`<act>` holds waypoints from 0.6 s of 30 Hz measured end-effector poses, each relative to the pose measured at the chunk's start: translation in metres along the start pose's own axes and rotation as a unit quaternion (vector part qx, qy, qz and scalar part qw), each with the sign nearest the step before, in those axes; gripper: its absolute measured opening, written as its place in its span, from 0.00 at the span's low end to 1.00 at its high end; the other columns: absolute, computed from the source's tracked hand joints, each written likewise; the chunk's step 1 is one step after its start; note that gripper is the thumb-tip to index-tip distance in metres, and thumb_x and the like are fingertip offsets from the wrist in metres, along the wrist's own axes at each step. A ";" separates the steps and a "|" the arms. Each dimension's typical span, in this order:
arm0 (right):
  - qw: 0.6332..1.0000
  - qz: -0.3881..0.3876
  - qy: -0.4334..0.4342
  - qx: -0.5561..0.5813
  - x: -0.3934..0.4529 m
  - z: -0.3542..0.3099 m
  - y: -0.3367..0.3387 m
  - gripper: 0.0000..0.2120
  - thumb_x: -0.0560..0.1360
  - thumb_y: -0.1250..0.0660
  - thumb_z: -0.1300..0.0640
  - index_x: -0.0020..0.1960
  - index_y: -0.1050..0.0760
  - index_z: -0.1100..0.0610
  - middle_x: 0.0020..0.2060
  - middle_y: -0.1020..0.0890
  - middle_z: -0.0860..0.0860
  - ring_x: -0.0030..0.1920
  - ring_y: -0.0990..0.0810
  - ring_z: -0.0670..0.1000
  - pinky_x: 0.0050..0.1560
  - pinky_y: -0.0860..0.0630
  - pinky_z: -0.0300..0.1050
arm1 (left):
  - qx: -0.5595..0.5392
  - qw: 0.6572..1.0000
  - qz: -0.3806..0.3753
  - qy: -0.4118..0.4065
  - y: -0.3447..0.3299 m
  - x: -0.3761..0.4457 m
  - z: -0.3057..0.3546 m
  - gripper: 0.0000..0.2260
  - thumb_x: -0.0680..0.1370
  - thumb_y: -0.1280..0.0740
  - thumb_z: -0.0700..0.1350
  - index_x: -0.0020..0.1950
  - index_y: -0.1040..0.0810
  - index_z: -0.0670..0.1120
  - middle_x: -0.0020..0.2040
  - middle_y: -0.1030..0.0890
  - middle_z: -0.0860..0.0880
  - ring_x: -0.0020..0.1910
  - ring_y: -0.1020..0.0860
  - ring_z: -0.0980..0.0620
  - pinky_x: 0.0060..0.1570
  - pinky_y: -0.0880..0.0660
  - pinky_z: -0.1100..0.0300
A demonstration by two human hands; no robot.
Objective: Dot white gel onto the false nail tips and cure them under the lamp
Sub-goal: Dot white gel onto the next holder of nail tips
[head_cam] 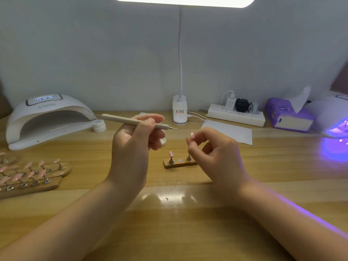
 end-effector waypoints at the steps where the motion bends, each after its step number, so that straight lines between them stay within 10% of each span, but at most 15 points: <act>1: 1.000 0.011 0.007 0.019 0.001 -0.003 0.001 0.04 0.76 0.33 0.55 0.45 0.21 0.55 0.35 0.19 0.43 0.31 0.22 0.47 0.33 0.24 0.45 | 0.014 0.999 -0.003 -0.030 -0.001 -0.002 0.004 0.09 0.76 0.37 0.41 0.41 0.18 0.47 0.34 0.20 0.50 0.34 0.23 0.56 0.32 0.25 0.65; 18: 0.994 0.051 0.101 0.007 0.001 -0.022 0.004 0.07 0.75 0.32 0.57 0.49 0.19 0.59 0.38 0.20 0.46 0.33 0.19 0.47 0.34 0.22 0.42 | 0.234 0.937 -0.046 -0.256 -0.017 -0.019 0.019 0.06 0.78 0.40 0.48 0.47 0.25 0.49 0.37 0.23 0.55 0.37 0.24 0.57 0.39 0.29 0.70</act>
Point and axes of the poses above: each hand's wrist, its own x-axis towards the middle knuckle, its own y-axis out of the back of the hand, z = x × y, the point moved 3 cm from there along x, towards the middle knuckle
